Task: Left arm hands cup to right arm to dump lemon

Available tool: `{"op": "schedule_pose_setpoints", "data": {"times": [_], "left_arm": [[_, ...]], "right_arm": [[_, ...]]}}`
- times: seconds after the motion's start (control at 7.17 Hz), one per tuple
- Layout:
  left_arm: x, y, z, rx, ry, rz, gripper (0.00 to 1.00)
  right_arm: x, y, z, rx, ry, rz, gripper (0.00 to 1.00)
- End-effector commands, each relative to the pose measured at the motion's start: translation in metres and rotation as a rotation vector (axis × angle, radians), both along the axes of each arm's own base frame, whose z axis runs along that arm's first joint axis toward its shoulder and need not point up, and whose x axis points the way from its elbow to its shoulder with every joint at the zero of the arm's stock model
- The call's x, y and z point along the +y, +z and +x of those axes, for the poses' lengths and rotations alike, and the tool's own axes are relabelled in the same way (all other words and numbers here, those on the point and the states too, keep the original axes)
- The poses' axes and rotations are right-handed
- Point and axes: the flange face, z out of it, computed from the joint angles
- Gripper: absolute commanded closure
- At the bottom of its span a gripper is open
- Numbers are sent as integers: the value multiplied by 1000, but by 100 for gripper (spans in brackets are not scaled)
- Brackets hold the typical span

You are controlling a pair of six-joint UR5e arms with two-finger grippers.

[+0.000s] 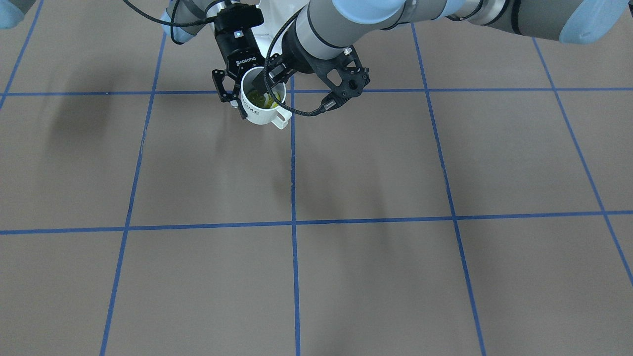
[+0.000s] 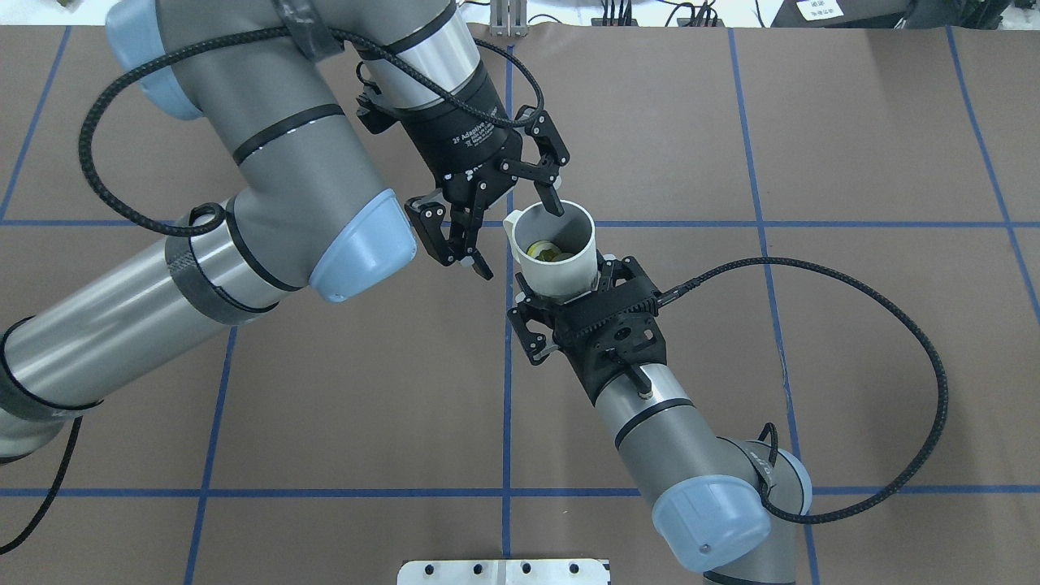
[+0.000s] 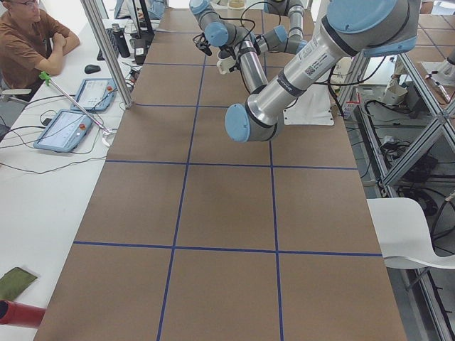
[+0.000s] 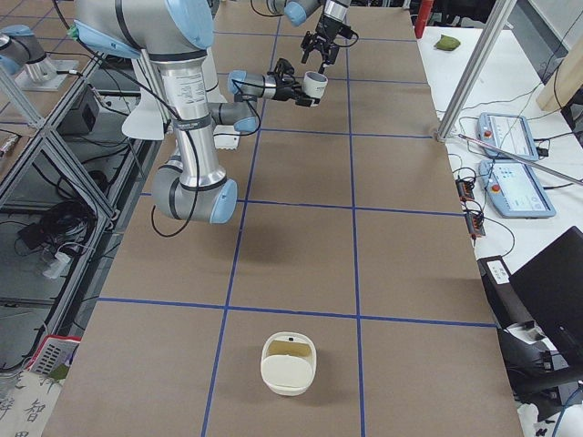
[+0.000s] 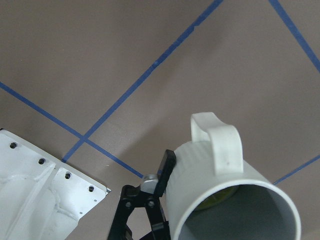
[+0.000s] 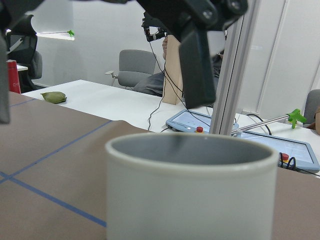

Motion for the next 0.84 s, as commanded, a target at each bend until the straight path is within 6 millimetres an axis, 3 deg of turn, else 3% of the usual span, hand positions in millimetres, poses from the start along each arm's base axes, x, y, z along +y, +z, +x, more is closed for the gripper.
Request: {"op": "schedule_pose_setpoints", "data": {"times": [0.0,0.14,0.28,0.42,0.56,0.7], "left_arm": [[-15,1,-19,2,-35,10,0],[-20,1,-25,2,-47,10,0],[-23,3,-29,0,-55,8,0],[-25,4,-28,-3,-55,5,0],[-25,5,-27,-6,-56,3,0],[-25,5,-27,-7,-56,2,0]], "right_arm": [[-30,13,27,7,67,-10,53],[-38,24,45,-46,94,-30,53],[-44,39,62,-248,117,-103,56],[-45,83,88,-258,131,-125,59],[-58,100,120,-292,164,-113,61],[-63,132,143,-242,201,-129,59]]}}
